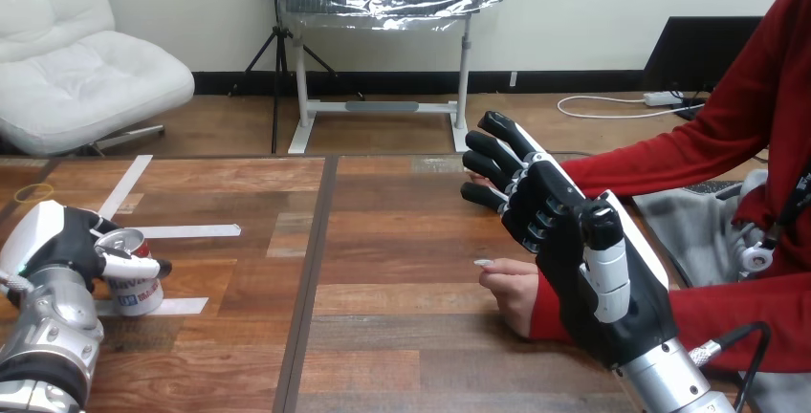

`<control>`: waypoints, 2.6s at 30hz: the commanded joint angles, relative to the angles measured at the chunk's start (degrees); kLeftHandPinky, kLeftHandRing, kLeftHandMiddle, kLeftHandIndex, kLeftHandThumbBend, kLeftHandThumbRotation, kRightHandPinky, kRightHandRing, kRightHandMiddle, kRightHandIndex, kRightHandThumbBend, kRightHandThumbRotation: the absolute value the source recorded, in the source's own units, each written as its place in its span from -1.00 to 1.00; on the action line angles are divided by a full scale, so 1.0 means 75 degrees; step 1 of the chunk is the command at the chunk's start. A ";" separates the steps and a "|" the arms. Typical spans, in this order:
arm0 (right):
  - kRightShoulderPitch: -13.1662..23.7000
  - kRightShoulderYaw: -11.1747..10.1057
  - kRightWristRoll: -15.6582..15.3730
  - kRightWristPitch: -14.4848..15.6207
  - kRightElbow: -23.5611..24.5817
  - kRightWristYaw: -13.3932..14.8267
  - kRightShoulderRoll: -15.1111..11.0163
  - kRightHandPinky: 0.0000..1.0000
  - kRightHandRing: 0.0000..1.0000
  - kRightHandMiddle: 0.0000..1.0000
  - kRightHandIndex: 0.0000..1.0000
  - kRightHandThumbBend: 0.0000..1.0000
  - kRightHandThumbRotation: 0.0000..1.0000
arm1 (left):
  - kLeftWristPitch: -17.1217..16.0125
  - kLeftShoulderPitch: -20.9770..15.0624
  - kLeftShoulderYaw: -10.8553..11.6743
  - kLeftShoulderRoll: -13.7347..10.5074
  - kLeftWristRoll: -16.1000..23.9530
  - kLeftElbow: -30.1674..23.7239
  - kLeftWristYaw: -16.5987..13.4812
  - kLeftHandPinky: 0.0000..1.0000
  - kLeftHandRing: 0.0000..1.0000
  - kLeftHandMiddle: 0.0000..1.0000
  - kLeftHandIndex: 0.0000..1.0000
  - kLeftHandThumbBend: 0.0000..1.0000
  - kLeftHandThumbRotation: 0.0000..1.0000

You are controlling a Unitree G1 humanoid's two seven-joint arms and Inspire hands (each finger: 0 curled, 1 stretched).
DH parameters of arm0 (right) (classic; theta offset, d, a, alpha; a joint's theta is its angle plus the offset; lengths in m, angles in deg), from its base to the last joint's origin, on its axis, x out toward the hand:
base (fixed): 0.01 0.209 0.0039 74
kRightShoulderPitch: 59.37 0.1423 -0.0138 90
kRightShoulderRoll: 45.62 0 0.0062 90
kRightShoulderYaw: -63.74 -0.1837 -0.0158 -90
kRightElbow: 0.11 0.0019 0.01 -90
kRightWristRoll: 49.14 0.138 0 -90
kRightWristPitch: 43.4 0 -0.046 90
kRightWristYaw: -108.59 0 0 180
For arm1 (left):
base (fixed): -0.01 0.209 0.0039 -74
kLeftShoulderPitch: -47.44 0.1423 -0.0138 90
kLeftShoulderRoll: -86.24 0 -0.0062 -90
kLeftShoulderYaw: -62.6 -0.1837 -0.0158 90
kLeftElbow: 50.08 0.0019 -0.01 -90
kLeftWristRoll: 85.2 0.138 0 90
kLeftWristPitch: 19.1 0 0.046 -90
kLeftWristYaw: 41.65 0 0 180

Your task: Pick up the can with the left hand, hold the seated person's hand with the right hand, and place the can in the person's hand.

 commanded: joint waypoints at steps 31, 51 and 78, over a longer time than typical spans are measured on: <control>0.0323 0.0011 0.0107 0.0225 -0.0042 0.0084 0.0016 0.84 0.93 0.91 0.95 0.79 1.00 | -0.0273 -0.0487 0.0093 -0.0227 -0.0194 -0.0661 0.0296 -0.22 -0.12 -0.02 0.03 0.54 -1.00; 0.0378 0.0011 0.0002 0.0259 -0.0201 0.0148 0.0022 0.89 0.95 0.92 0.95 0.81 1.00 | -0.0168 -0.0359 0.0258 -0.0418 -0.0438 -0.1631 0.0740 -0.32 -0.22 -0.09 -0.01 0.57 -1.00; 0.0508 -0.0011 -0.0372 -0.0053 -0.0408 0.0264 -0.0063 0.90 0.94 0.92 0.94 0.83 1.00 | 0.0271 0.0285 0.0567 -0.0566 -0.0398 -0.3922 0.0997 -0.31 -0.21 -0.10 -0.04 0.59 -1.00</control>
